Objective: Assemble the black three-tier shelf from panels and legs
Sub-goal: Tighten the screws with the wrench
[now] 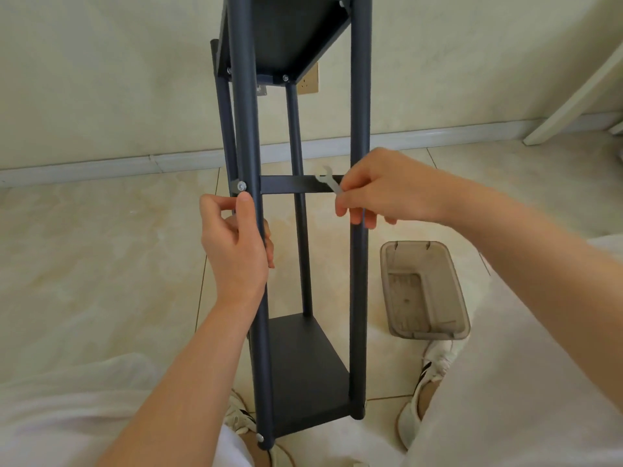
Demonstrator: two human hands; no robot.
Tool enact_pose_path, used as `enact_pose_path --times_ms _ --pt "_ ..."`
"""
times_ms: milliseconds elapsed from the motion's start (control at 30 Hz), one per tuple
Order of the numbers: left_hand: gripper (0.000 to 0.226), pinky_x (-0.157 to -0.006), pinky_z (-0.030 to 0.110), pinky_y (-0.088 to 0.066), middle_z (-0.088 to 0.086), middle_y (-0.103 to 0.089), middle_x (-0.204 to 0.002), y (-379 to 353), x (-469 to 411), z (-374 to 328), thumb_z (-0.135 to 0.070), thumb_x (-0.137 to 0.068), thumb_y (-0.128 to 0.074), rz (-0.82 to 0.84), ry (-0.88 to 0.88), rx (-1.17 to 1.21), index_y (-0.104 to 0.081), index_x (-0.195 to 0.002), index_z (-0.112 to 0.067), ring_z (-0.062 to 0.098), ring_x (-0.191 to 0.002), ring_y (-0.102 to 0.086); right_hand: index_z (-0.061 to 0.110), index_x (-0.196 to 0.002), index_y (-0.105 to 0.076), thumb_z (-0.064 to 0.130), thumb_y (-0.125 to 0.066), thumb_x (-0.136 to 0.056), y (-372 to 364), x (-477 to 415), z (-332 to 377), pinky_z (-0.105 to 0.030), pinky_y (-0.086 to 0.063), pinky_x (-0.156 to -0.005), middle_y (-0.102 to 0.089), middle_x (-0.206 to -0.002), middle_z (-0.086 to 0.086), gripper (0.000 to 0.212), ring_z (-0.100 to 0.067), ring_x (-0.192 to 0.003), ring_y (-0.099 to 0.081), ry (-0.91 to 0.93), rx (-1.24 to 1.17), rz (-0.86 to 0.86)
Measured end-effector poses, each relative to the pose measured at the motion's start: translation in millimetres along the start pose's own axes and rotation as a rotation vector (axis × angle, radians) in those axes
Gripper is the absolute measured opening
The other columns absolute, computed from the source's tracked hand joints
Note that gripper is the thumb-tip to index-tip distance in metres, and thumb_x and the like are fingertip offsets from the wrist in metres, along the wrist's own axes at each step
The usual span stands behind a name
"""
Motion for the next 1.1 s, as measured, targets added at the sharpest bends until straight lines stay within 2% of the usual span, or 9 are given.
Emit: enact_pose_path --times_ms 167,300,367,433,533,667,800,933,1100 --pt "0.016 -0.036 0.025 -0.037 -0.002 -0.052 -0.052 1 2 -1 -0.03 -0.104 -0.051 0.014 0.005 -0.011 -0.042 -0.09 -0.029 0.021 -0.036 -0.044 0.006 -0.088 -0.076 0.017 -0.068 -0.086 34 -11 -16 -0.02 -0.041 -0.053 -0.058 -0.076 -0.002 0.013 -0.014 -0.066 -0.049 -0.107 -0.138 -0.18" --pt "0.019 -0.038 0.027 -0.039 0.002 -0.055 -0.058 0 4 -1 -0.025 -0.101 -0.057 0.032 0.013 -0.018 -0.042 -0.092 -0.031 0.02 -0.039 -0.045 0.007 -0.101 -0.076 0.018 -0.073 -0.083 41 -22 -26 -0.026 -0.048 -0.073 -0.062 -0.115 -0.002 0.021 -0.017 -0.093 -0.054 -0.221 -0.299 -0.129" --pt "0.021 -0.037 0.027 -0.039 0.003 -0.056 -0.059 -1 5 -1 -0.024 -0.099 -0.06 0.036 0.004 -0.023 -0.042 -0.092 -0.03 0.02 -0.039 -0.046 0.008 -0.103 -0.076 0.019 -0.071 -0.086 41 -26 -26 -0.028 -0.053 -0.086 -0.062 -0.123 -0.003 0.021 -0.017 -0.109 -0.057 -0.185 -0.333 -0.139" --pt "0.023 -0.037 0.026 -0.039 0.003 -0.056 -0.058 -2 5 -1 -0.024 -0.097 -0.063 0.036 -0.004 -0.032 -0.041 -0.092 -0.03 0.02 -0.039 -0.046 0.005 -0.107 -0.074 0.018 -0.071 -0.086 39 -28 -25 -0.034 -0.052 -0.097 -0.062 -0.124 -0.006 0.024 -0.02 -0.116 -0.056 -0.157 -0.39 -0.176" --pt "0.027 -0.037 0.026 -0.04 0.002 -0.056 -0.056 -4 7 -2 -0.025 -0.094 -0.065 0.041 -0.016 -0.05 -0.04 -0.09 -0.032 0.018 -0.037 -0.047 0.005 -0.101 -0.075 0.018 -0.069 -0.088 36 -30 -25 -0.035 -0.054 -0.094 -0.062 -0.123 -0.008 0.019 -0.022 -0.112 -0.061 -0.142 -0.659 -0.19" --pt "0.033 -0.037 0.025 -0.041 0.003 -0.056 -0.054 -1 7 -1 -0.023 -0.092 -0.067 0.028 -0.024 -0.083 -0.04 -0.085 -0.041 0.017 -0.036 -0.046 0.015 -0.087 -0.079 0.023 -0.069 -0.087 33 -29 -27 -0.032 -0.055 -0.087 -0.05 -0.103 -0.004 0.013 -0.02 -0.093 -0.056 -0.125 -0.953 -0.102" --pt "0.034 -0.04 0.026 -0.041 0.005 -0.055 -0.053 4 1 4 -0.02 -0.092 -0.068 -0.004 -0.029 -0.13 -0.038 -0.086 -0.035 0.019 -0.038 -0.047 0.013 -0.083 -0.079 0.021 -0.068 -0.085 32 -24 -19 -0.028 -0.049 -0.077 -0.044 -0.095 -0.004 0.014 -0.02 -0.086 -0.045 -0.029 -0.972 -0.03" --pt "0.034 -0.038 0.025 -0.041 0.006 -0.055 -0.054 2 -3 12 -0.018 -0.093 -0.066 -0.016 -0.016 -0.147 -0.038 -0.086 -0.036 0.019 -0.038 -0.048 0.018 -0.073 -0.077 0.02 -0.066 -0.087 36 -20 -10 -0.025 -0.046 -0.077 -0.048 -0.105 -0.005 0.018 -0.017 -0.085 -0.046 0.062 -0.938 -0.002" --pt "0.044 -0.037 0.027 -0.042 0.003 -0.058 -0.057 1 -6 23 -0.017 -0.095 -0.065 -0.033 0.014 -0.182 -0.041 -0.079 -0.05 0.017 -0.039 -0.05 0.012 -0.079 -0.075 0.014 -0.061 -0.09 33 -17 -3 -0.023 -0.045 -0.072 -0.064 -0.083 0.007 0.018 -0.011 -0.076 -0.049 0.153 -0.998 0.065"
Point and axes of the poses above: each hand's wrist, its own x-axis away from the middle knuckle, its own y-axis out of the back of the hand, z = x × y, the point moved 3 cm from there along -x, towards the middle knuckle
